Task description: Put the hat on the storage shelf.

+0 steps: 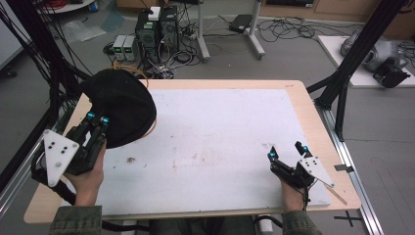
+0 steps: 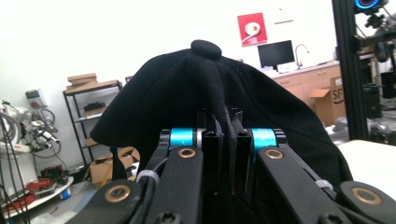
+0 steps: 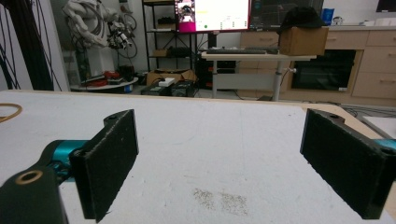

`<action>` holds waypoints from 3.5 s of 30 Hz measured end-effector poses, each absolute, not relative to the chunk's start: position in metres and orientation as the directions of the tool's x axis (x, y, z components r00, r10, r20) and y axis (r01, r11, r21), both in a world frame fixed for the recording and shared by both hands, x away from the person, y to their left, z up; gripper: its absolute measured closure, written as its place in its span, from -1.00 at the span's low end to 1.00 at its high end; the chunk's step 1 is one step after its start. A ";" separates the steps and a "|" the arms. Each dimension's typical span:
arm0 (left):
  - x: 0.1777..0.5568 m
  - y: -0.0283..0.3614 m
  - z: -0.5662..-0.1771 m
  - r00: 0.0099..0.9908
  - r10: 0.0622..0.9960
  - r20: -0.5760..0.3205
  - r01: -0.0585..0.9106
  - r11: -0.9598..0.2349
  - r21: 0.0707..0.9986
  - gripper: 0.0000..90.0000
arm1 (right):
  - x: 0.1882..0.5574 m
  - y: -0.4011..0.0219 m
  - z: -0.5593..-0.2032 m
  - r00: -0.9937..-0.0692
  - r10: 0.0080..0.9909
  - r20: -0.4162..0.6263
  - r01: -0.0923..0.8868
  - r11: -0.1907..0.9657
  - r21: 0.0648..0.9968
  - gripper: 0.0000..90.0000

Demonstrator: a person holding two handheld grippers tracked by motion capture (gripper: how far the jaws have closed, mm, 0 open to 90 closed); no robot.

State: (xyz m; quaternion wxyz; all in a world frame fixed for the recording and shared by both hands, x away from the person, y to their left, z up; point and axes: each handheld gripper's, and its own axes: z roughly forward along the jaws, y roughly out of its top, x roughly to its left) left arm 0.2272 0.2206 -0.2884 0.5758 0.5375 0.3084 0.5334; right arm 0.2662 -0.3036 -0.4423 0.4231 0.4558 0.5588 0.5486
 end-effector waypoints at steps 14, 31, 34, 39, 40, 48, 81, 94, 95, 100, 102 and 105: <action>0.267 0.229 -0.281 0.170 0.969 0.181 -0.315 -0.120 0.941 0.93 | 0.267 -0.305 -0.442 -0.228 0.973 0.028 0.035 -0.020 0.999 -0.77; 0.323 0.236 -0.264 0.120 0.982 0.144 -0.312 -0.100 0.945 0.93 | 0.267 -0.308 -0.444 -0.229 0.972 0.049 0.041 -0.040 0.998 -0.77; 0.332 0.239 -0.263 0.120 0.983 0.142 -0.295 -0.101 0.950 0.93 | 0.267 -0.309 -0.444 -0.230 0.972 0.058 0.047 -0.049 0.998 -0.77; 0.343 0.243 -0.264 0.130 0.983 0.129 -0.267 -0.090 0.959 0.93 | 0.267 -0.311 -0.445 -0.228 0.972 0.057 0.044 -0.048 0.998 -0.77; 0.345 0.244 -0.264 0.134 0.983 0.125 -0.258 -0.087 0.962 0.93 | 0.267 -0.311 -0.445 -0.228 0.971 0.065 0.051 -0.055 0.997 -0.77; 0.359 0.248 -0.267 0.167 0.982 0.093 -0.192 -0.060 0.980 0.93 | 0.266 -0.312 -0.445 -0.233 0.970 0.069 0.054 -0.058 0.997 -0.77; 0.380 0.251 -0.260 0.198 0.974 0.107 0.118 -0.132 0.984 0.83 | 0.265 -0.310 -0.445 -0.240 0.968 0.066 0.047 -0.057 0.997 -0.77; 0.379 0.257 -0.261 0.154 0.985 0.073 0.099 -0.089 0.991 -0.30 | 0.265 -0.310 -0.445 -0.241 0.968 0.064 0.045 -0.055 0.997 -0.77; 0.378 0.257 -0.261 0.151 0.986 0.078 0.095 -0.093 0.991 -0.32 | 0.265 -0.309 -0.444 -0.241 0.968 0.065 0.044 -0.056 0.997 -0.77; 0.373 0.256 -0.258 0.136 0.986 0.092 0.056 -0.101 0.993 -0.50 | 0.265 -0.309 -0.444 -0.244 0.968 0.066 0.046 -0.057 0.997 -0.77; 0.371 0.255 -0.257 0.146 0.985 0.094 0.054 -0.103 0.993 -0.55 | 0.265 -0.309 -0.444 -0.244 0.968 0.066 0.046 -0.056 0.997 -0.77; 0.367 0.256 -0.257 0.153 0.982 0.107 0.045 -0.115 0.992 -0.61 | 0.265 -0.310 -0.444 -0.242 0.968 0.064 0.042 -0.056 0.998 -0.77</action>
